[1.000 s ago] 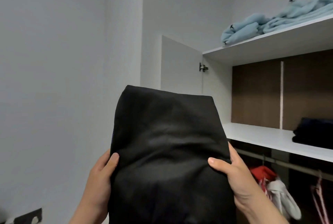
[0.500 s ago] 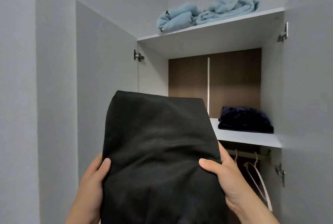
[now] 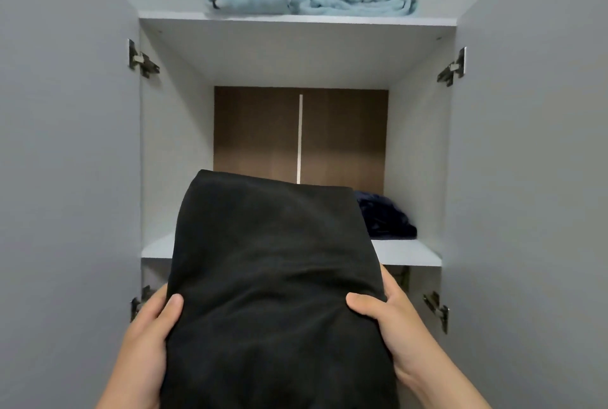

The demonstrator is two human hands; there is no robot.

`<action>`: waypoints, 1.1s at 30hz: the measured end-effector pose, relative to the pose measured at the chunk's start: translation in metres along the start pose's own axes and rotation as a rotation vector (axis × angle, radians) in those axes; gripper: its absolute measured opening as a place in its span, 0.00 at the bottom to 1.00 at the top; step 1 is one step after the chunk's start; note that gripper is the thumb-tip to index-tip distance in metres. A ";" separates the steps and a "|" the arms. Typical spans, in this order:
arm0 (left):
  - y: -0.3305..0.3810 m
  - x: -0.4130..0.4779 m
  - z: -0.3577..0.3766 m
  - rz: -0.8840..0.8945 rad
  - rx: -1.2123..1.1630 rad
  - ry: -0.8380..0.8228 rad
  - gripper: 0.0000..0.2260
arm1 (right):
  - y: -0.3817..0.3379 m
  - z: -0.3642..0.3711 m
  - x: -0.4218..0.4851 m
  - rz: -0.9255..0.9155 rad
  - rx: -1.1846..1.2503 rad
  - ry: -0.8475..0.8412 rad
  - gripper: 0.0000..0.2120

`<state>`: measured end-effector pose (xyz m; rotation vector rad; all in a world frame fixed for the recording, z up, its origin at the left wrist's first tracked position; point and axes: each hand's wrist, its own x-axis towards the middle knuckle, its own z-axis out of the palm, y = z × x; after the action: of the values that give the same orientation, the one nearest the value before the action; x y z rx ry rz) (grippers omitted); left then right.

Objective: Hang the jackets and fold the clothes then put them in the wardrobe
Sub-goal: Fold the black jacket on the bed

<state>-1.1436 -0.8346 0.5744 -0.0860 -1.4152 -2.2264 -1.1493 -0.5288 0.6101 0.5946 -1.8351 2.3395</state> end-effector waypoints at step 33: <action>-0.116 0.383 0.333 -0.236 0.109 -0.422 0.12 | -0.055 -0.220 0.402 -0.251 -1.118 0.573 0.22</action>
<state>-1.5980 -0.6509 0.7490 -0.3902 -1.8501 -2.4121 -1.5523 -0.3664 0.7658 -0.0167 -2.1491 0.8825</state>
